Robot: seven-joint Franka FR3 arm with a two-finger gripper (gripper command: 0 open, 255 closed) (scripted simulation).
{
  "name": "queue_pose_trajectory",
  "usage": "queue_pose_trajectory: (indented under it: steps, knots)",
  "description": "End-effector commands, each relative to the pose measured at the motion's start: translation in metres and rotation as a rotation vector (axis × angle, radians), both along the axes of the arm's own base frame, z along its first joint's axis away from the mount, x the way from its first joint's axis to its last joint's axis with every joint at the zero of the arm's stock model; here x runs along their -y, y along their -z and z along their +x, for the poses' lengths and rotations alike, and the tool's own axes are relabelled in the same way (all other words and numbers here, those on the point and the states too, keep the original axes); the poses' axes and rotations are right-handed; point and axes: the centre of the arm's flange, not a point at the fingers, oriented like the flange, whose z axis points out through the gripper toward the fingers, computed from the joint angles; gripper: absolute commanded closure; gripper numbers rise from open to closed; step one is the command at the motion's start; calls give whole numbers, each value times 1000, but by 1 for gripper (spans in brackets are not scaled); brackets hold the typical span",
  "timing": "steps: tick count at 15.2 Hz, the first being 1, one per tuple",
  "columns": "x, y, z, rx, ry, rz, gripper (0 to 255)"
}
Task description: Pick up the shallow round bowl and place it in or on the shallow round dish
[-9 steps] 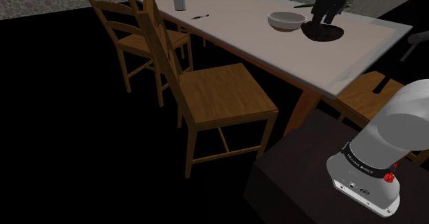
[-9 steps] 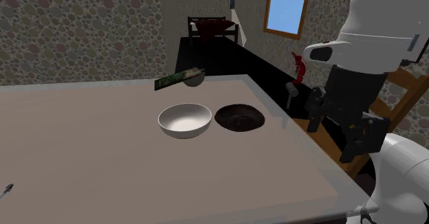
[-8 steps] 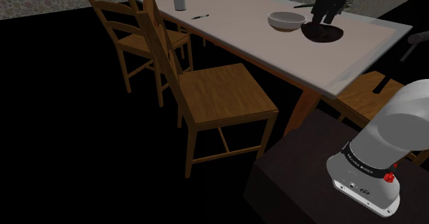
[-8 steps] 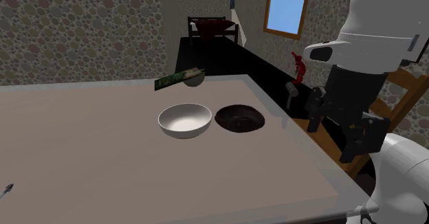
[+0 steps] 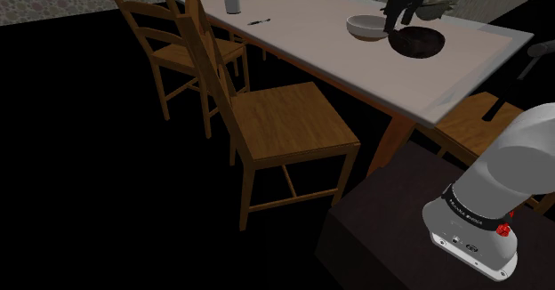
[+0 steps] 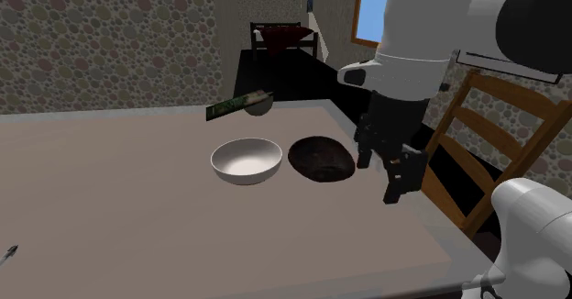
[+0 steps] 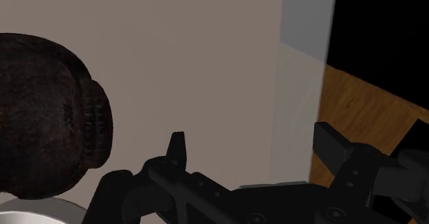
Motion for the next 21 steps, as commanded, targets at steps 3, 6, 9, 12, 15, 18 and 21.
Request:
queue_pose_trajectory:
  steps: [3,6,9,12,15,18,21]
  knots:
    - [29,10,46,-11,-11,-24,0]
    - [50,16,79,-20,-19,-41,0]
    - [70,22,112,-28,-27,-58,0]
    - [90,28,145,-37,-34,-75,0]
    - [110,34,178,-45,-42,-92,0]
    - [130,40,211,-53,-50,-109,0]
    - [141,48,229,-58,-54,-118,0]
